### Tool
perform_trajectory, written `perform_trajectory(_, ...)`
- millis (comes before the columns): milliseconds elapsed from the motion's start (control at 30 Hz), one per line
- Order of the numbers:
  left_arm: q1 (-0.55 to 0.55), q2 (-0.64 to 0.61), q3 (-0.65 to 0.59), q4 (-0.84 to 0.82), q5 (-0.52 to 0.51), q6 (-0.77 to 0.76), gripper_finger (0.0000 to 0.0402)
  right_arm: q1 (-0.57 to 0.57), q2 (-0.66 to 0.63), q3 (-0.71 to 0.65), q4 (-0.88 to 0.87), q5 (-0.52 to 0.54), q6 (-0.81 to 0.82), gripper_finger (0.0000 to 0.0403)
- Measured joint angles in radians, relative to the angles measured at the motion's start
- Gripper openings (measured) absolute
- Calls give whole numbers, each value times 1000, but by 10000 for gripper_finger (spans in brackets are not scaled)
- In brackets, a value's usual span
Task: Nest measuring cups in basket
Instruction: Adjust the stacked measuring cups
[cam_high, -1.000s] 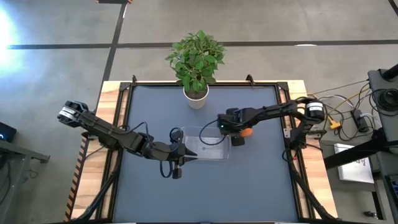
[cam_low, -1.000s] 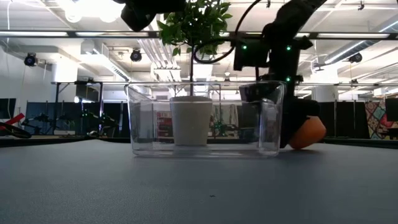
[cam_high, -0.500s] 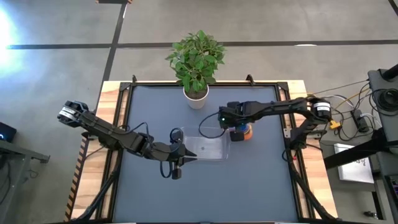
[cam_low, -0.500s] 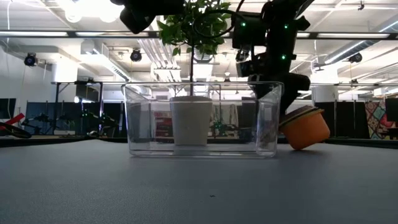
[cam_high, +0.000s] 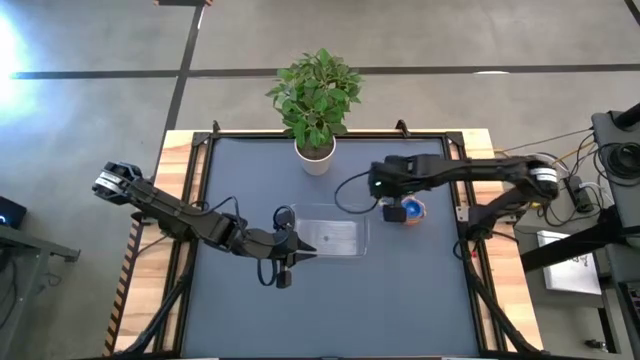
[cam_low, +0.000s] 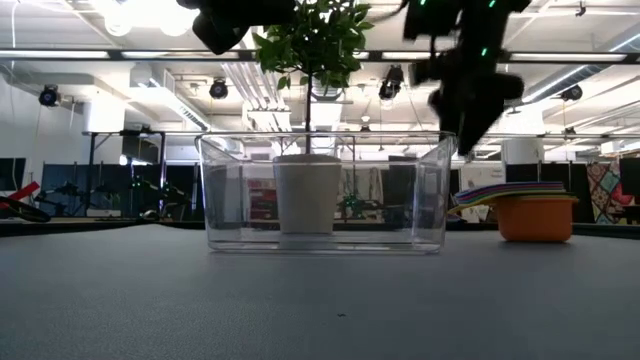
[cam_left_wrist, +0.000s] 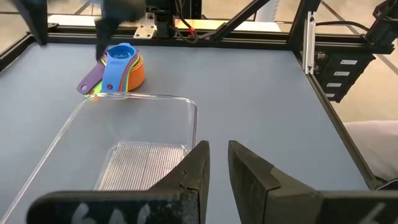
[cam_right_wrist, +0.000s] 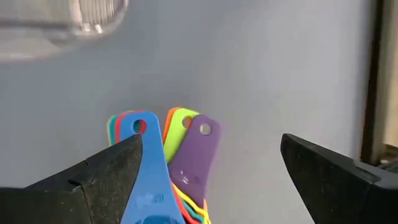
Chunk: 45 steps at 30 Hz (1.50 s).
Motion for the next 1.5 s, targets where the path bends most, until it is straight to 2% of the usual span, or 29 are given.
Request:
perform_trajectory(133,0,0,0,0,0,-8,40,0,-164,-39,12,-1,61,365)
perform_trajectory(267,0,0,0,1,0,-2,40,0,-321,-134,66,-3,79,363)
perform_trajectory(400,1,0,0,2,0,16,40,0,-388,-210,137,-3,69,363)
perform_trajectory(567,1,0,0,3,0,24,40,1,-323,-220,144,-52,48,363)
perform_trajectory(767,1,0,0,3,0,24,40,8,-176,-213,138,-54,7,363)
perform_trajectory(967,1,0,-2,3,-1,26,40,8,-64,-213,100,-63,37,368)
perform_trajectory(1100,1,0,-3,-1,-1,31,40,9,-40,-213,100,-107,40,369)
perform_trajectory(1500,1,0,-4,-15,-1,35,40,10,-13,-212,102,-98,59,369)
